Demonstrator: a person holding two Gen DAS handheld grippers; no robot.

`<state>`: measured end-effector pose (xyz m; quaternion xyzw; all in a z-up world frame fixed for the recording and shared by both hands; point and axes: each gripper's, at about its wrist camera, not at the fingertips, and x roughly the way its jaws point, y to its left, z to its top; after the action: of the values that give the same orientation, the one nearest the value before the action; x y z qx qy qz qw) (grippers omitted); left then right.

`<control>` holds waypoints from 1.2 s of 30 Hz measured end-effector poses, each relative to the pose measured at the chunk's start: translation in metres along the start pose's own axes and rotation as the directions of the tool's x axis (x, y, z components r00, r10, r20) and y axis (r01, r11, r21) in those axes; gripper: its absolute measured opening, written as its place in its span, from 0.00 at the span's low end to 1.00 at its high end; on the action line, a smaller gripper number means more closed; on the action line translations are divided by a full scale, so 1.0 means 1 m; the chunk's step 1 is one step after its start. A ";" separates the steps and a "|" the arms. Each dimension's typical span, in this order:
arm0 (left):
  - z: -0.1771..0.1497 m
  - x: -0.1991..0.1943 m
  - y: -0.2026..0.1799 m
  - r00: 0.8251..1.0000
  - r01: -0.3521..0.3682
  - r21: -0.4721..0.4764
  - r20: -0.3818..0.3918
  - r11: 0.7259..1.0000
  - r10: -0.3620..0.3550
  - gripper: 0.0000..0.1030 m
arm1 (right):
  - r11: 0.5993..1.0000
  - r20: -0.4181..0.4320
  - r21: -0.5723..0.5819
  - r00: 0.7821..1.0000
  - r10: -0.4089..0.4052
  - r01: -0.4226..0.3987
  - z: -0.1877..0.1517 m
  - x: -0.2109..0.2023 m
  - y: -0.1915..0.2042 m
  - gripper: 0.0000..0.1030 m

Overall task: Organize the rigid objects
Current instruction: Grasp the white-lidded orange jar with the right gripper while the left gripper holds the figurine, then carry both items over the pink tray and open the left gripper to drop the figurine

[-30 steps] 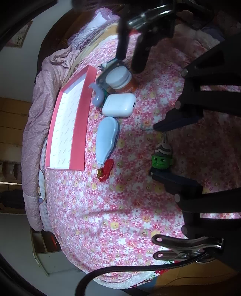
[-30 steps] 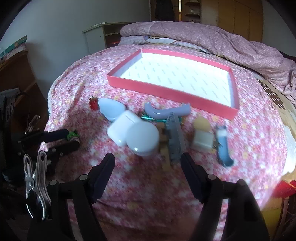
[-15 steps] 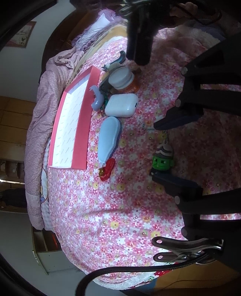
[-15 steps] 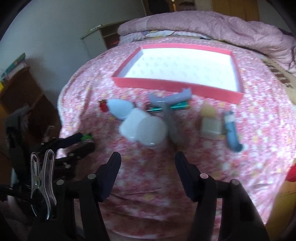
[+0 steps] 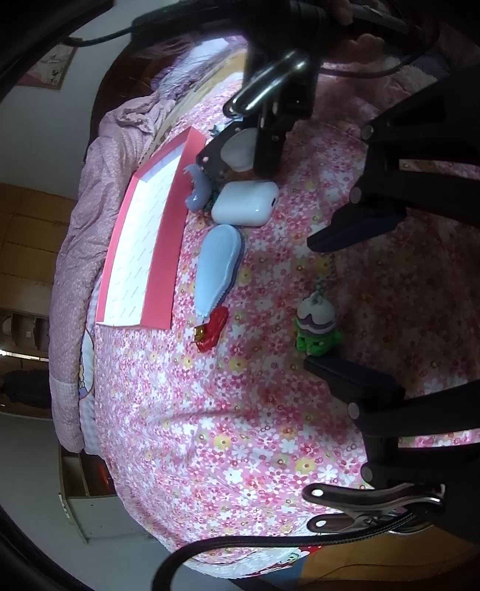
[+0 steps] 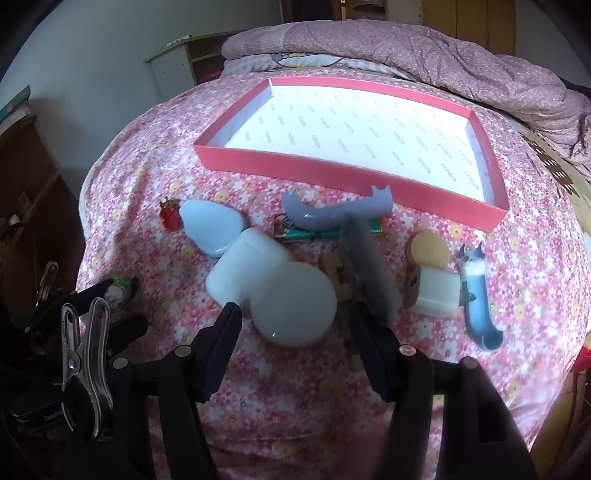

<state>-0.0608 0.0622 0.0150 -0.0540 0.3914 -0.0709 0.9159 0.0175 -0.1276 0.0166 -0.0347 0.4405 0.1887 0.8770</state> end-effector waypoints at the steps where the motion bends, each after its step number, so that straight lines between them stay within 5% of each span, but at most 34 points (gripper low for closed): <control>1: 0.000 0.001 0.001 1.000 -0.008 -0.005 0.000 1.000 0.008 0.54 | 1.000 0.005 0.002 1.000 -0.002 0.002 0.000 0.000 -0.001 0.59; 6: 0.002 0.000 0.005 0.999 -0.045 -0.013 0.009 0.999 0.045 0.32 | 1.000 0.027 0.023 0.999 0.018 -0.019 0.000 -0.003 -0.007 0.42; 23: 0.014 -0.028 -0.010 0.998 -0.002 0.034 0.069 0.999 -0.001 0.31 | 0.988 0.035 0.077 0.990 0.134 -0.136 -0.016 -0.037 -0.017 0.41; 36: 0.096 -0.037 -0.036 0.986 0.038 0.130 0.154 0.991 -0.058 0.31 | 0.996 0.107 0.052 0.992 0.073 -0.079 0.029 -0.068 -0.042 0.41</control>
<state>-0.0195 0.0370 0.1128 -0.0106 0.3110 -0.1133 0.9436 0.0184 -0.1807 0.0835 0.0167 0.4000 0.2109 0.8918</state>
